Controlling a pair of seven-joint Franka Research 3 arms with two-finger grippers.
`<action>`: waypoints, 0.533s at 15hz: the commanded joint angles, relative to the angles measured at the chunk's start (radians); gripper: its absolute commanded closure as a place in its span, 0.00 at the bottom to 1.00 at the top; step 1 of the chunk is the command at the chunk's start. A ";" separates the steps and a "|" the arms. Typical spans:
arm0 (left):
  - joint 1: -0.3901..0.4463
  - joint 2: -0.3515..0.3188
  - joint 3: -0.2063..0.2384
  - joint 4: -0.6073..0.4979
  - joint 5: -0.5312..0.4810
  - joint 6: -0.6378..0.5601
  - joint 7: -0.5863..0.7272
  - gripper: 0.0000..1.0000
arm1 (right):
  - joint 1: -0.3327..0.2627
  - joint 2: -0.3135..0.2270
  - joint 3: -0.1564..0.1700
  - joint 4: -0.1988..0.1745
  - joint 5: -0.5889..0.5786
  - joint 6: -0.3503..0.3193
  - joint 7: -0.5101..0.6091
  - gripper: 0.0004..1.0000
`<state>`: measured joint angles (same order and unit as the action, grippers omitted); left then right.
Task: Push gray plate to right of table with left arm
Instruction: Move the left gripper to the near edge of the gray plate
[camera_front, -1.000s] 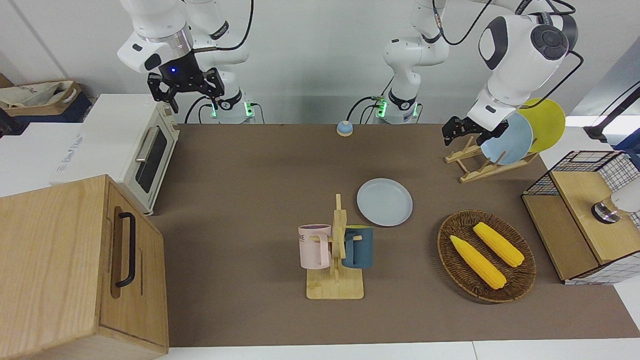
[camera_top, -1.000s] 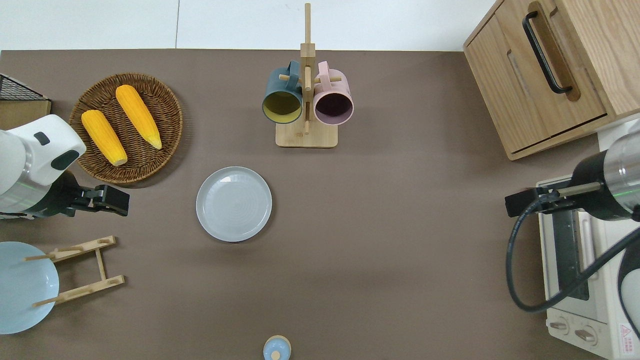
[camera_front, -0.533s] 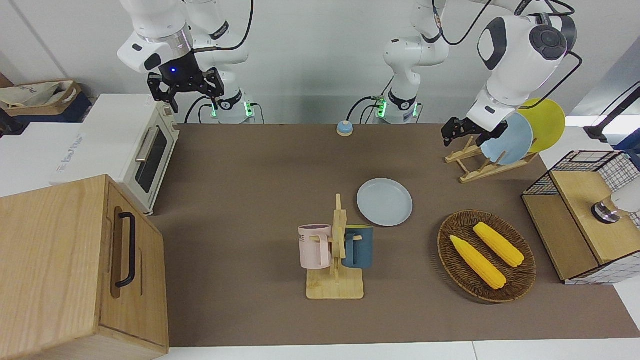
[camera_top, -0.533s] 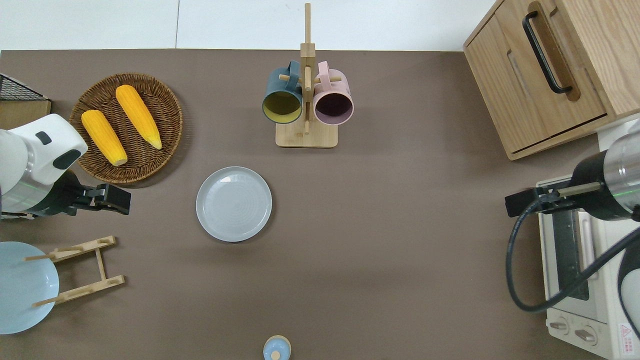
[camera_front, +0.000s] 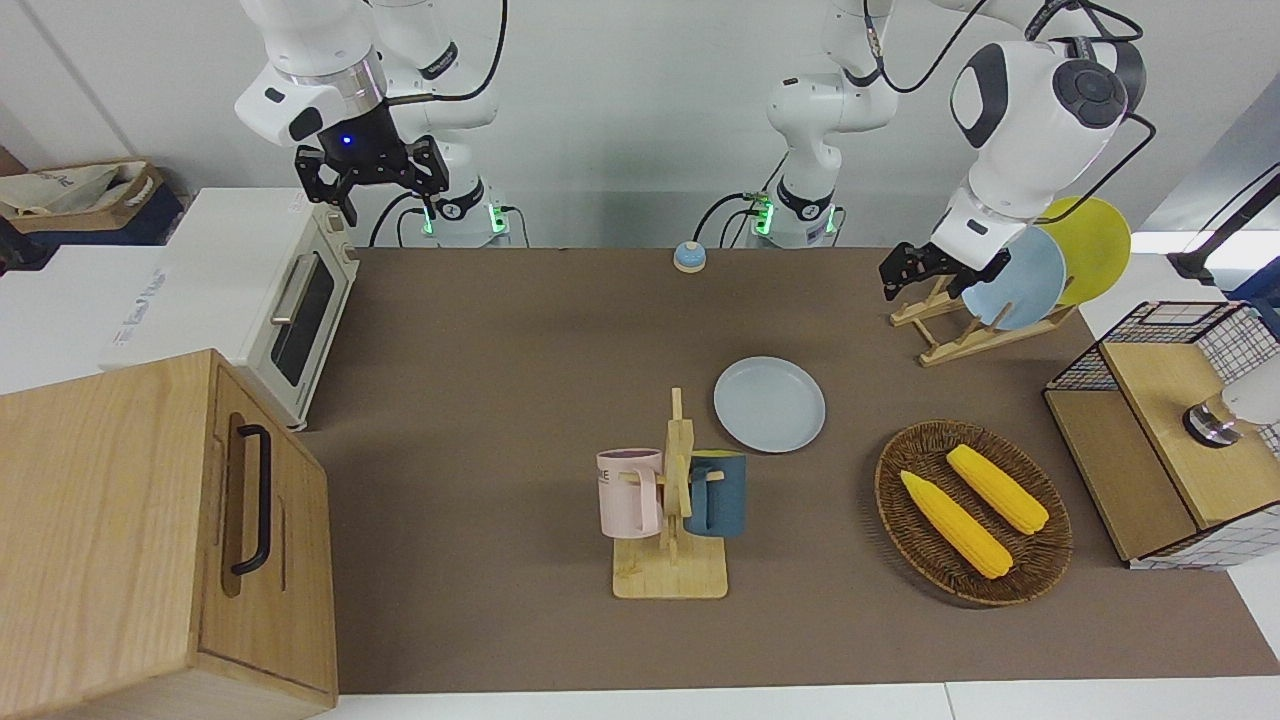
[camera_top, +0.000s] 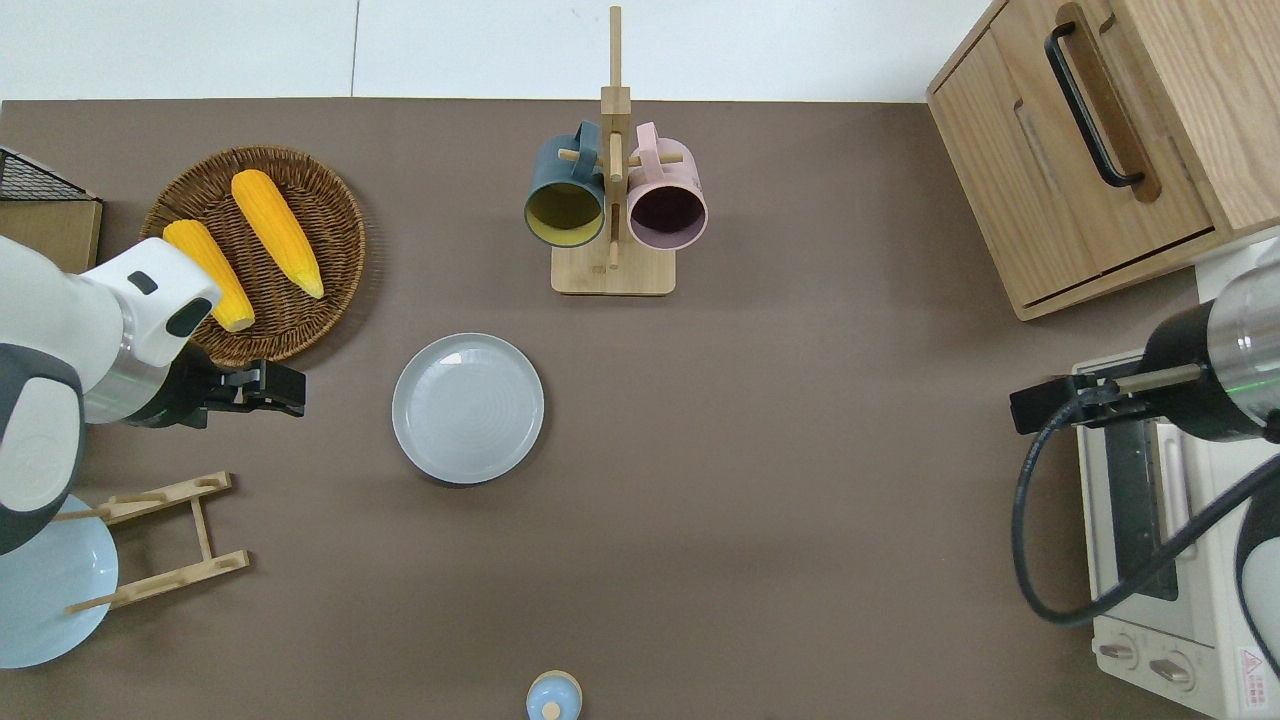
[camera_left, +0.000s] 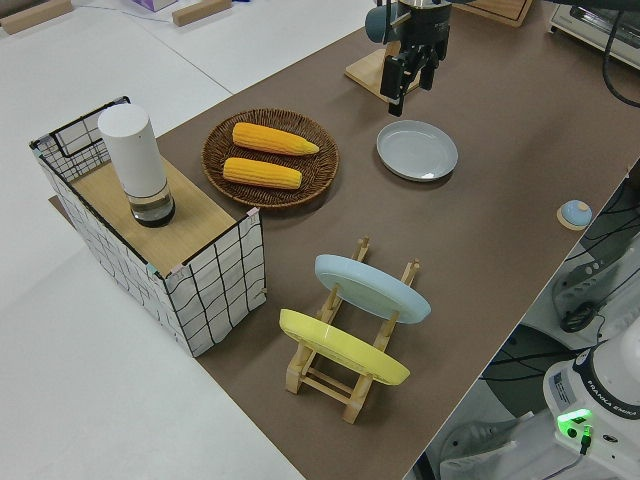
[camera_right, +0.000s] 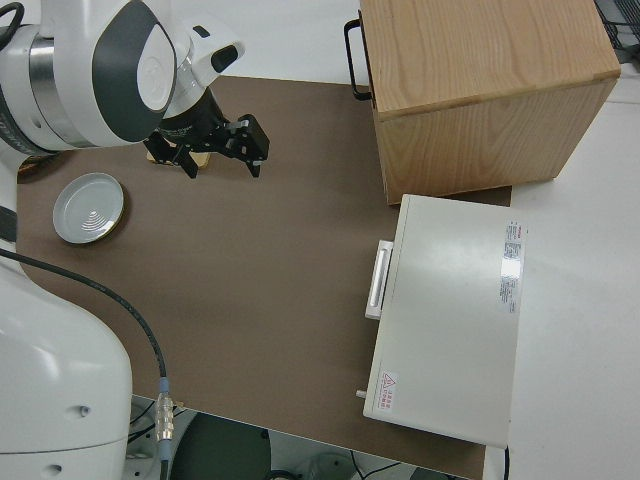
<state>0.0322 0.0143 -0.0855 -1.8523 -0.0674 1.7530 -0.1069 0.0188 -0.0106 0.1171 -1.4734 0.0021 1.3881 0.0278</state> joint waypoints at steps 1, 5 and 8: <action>-0.005 -0.019 -0.028 -0.111 -0.019 0.120 -0.062 0.00 | -0.020 -0.006 0.015 0.004 0.010 -0.012 0.000 0.02; -0.012 -0.016 -0.046 -0.192 -0.019 0.216 -0.094 0.00 | -0.020 -0.006 0.013 0.004 0.010 -0.012 0.000 0.02; -0.032 -0.013 -0.046 -0.248 -0.017 0.290 -0.135 0.00 | -0.020 -0.006 0.015 0.004 0.010 -0.012 0.001 0.02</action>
<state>0.0266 0.0169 -0.1370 -2.0239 -0.0729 1.9586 -0.1986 0.0188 -0.0106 0.1171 -1.4734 0.0021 1.3881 0.0278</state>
